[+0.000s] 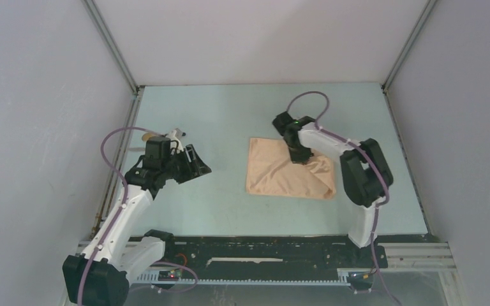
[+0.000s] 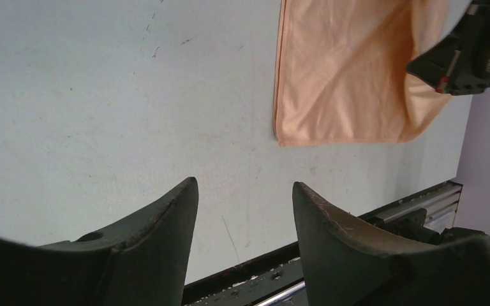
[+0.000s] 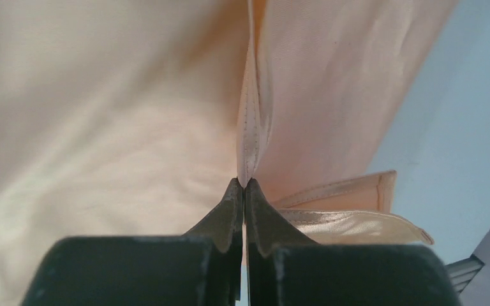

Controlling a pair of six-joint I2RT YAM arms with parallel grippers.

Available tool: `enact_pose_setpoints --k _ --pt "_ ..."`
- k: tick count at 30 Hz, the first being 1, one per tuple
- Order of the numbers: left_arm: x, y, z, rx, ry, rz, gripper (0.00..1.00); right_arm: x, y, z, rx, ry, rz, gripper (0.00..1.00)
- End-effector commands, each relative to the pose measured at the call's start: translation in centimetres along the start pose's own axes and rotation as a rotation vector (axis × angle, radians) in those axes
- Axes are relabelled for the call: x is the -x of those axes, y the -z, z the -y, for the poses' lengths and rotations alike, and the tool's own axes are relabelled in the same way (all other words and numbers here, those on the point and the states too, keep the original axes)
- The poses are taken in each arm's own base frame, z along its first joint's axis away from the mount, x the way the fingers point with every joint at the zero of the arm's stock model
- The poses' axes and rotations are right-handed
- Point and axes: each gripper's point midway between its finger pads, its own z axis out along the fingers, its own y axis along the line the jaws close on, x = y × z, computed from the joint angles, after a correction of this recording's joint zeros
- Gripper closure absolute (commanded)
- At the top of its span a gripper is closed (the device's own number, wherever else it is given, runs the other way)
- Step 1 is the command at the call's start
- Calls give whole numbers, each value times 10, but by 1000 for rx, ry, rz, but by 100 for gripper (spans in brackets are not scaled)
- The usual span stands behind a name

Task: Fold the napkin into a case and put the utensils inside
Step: Fold the rectangle-folded napkin at the center of the board.

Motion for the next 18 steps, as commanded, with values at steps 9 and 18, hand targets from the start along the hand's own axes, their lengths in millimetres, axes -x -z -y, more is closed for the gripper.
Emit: enact_pose_setpoints --k 9,18 --pt "-1 11 8 -46 -43 31 36 17 44 -132 171 79 -3 100" --pt "-2 14 8 -48 -48 33 36 23 53 -169 315 51 -16 100"
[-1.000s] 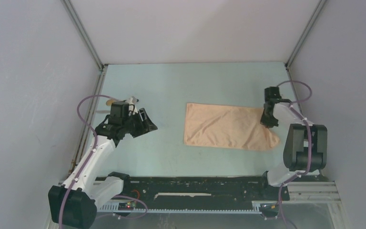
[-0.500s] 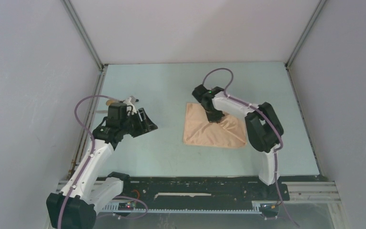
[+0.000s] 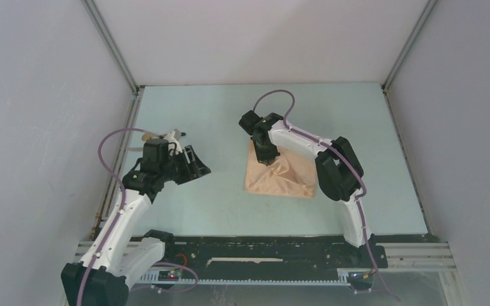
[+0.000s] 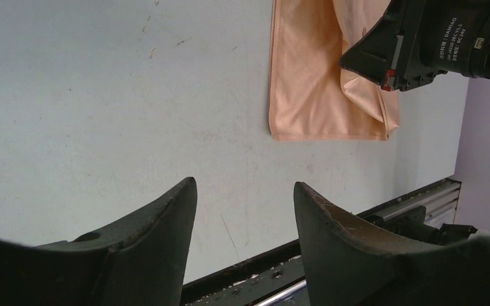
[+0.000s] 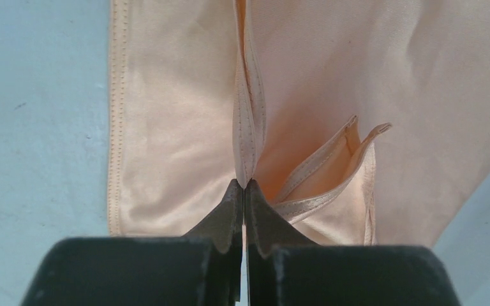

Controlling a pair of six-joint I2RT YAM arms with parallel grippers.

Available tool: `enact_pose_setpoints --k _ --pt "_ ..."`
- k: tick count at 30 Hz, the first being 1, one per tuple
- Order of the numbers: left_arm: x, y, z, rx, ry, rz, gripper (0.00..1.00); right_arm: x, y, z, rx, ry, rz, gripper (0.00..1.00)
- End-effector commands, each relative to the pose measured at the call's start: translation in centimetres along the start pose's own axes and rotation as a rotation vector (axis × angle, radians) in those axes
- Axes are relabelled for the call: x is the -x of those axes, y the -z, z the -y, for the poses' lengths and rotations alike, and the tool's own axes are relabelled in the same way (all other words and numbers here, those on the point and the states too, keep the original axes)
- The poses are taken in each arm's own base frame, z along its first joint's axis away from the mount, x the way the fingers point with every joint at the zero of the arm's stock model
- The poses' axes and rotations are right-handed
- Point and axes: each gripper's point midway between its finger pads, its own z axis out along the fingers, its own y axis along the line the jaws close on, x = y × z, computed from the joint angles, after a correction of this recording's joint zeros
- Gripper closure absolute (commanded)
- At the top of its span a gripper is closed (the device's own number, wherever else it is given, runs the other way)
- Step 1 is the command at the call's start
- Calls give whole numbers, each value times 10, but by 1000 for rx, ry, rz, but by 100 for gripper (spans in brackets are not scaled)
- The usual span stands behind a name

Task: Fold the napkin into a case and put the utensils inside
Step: Fold the rectangle-folded napkin at the center of the board.

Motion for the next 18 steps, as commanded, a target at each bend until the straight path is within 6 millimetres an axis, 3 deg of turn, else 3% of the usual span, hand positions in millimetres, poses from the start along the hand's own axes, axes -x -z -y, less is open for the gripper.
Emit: enact_pose_setpoints --k 1,9,18 --pt "-1 4 4 -26 -28 3 36 7 3 -22 86 -44 -2 100" --pt "-2 5 4 -24 -30 2 35 5 2 -37 135 -43 -11 100" --pt "-2 4 3 -24 -29 0 35 21 -1 -39 153 -71 22 100"
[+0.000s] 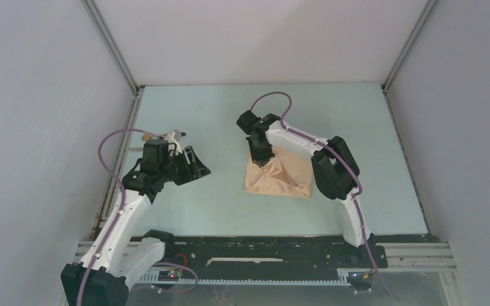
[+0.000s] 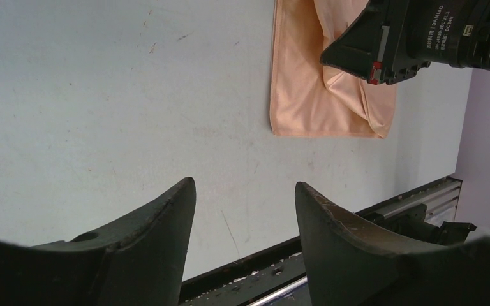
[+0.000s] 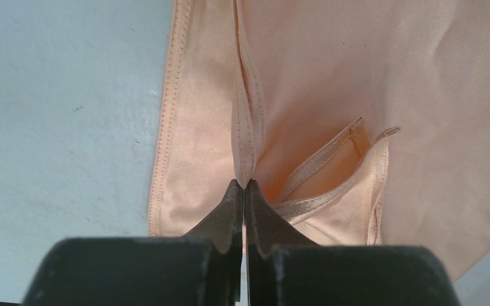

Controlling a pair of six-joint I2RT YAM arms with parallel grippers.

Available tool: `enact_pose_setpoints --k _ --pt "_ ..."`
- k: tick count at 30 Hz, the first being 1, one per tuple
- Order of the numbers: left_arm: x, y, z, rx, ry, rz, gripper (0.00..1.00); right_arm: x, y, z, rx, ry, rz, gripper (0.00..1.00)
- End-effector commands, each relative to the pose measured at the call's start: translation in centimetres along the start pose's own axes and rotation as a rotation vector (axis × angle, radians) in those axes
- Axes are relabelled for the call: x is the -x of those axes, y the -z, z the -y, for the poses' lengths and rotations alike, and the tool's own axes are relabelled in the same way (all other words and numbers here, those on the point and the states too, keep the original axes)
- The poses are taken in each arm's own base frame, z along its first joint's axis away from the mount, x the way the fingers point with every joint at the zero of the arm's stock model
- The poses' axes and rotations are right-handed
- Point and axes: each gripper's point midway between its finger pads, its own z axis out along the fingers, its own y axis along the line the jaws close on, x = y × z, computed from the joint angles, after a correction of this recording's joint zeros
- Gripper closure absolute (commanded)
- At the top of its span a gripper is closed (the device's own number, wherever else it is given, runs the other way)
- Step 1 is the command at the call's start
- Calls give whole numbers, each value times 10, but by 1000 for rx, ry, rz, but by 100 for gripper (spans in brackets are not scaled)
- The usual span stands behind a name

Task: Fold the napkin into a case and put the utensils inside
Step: Fold the rectangle-folded napkin at the center of the board.

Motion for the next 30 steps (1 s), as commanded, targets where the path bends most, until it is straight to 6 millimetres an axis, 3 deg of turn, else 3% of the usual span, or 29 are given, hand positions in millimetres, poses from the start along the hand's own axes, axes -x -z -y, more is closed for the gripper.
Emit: enact_pose_setpoints --k 1,30 --pt "0 3 4 -26 -31 8 35 22 6 -11 43 -42 52 100" --pt "-1 1 2 -20 -29 3 34 32 -5 -19 80 -54 46 100"
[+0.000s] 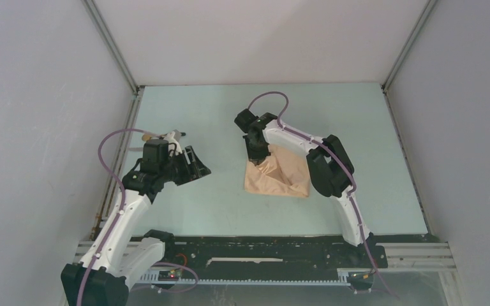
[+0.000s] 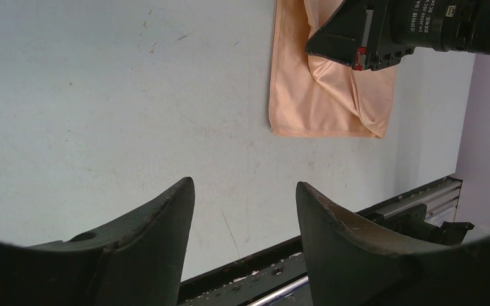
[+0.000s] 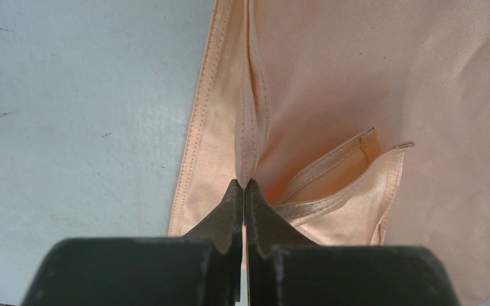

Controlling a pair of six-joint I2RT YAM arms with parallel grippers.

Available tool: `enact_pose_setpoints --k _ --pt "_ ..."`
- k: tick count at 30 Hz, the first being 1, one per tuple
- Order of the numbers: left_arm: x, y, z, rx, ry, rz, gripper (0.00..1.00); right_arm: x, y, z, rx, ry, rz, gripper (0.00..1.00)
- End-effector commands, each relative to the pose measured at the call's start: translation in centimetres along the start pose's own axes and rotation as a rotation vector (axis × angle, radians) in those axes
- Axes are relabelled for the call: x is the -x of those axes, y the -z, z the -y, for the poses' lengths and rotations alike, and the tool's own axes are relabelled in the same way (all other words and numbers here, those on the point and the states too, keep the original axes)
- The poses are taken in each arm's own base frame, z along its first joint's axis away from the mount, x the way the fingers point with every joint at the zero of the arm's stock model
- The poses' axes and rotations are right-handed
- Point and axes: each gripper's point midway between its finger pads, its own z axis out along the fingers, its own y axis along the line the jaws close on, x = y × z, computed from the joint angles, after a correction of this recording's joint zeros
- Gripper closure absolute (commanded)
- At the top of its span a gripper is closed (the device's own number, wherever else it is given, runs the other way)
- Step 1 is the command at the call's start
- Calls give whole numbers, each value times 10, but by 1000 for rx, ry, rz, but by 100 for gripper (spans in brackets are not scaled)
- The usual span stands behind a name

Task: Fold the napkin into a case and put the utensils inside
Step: Fold the rectangle-folded napkin at the center of the board.

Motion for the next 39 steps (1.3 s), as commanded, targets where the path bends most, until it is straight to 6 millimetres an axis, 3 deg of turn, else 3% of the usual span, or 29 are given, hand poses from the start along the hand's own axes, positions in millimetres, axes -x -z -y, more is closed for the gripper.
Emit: enact_pose_setpoints --k 1,13,14,16,18,22,26,29,32,35,39 --pt "-1 1 2 -19 -28 3 34 16 6 -8 31 -33 40 100" --pt "-1 0 2 -20 -28 2 33 16 3 -11 44 -32 30 100" --pt "-1 0 1 -19 -28 2 33 15 4 -11 48 -30 26 97" --pt "-1 0 1 -20 -29 2 33 16 14 -15 70 -24 32 73" --pt "-1 -1 1 -19 -28 0 33 20 35 -21 114 -8 59 57" --pt "0 -1 1 -19 -29 1 33 19 88 -25 245 20 119 37" --pt "0 -3 2 -23 -21 -3 33 19 116 3 457 -28 205 28" --pt "-2 -6 5 -44 -5 -16 33 18 111 36 577 -62 223 23" --pt "-6 -12 10 -81 26 -46 32 27 99 56 684 -68 237 19" --pt "-14 -22 17 -131 71 -105 29 35 80 65 784 -84 217 3" --pt "-27 -32 21 -156 109 -160 29 41 58 74 876 -112 177 2"
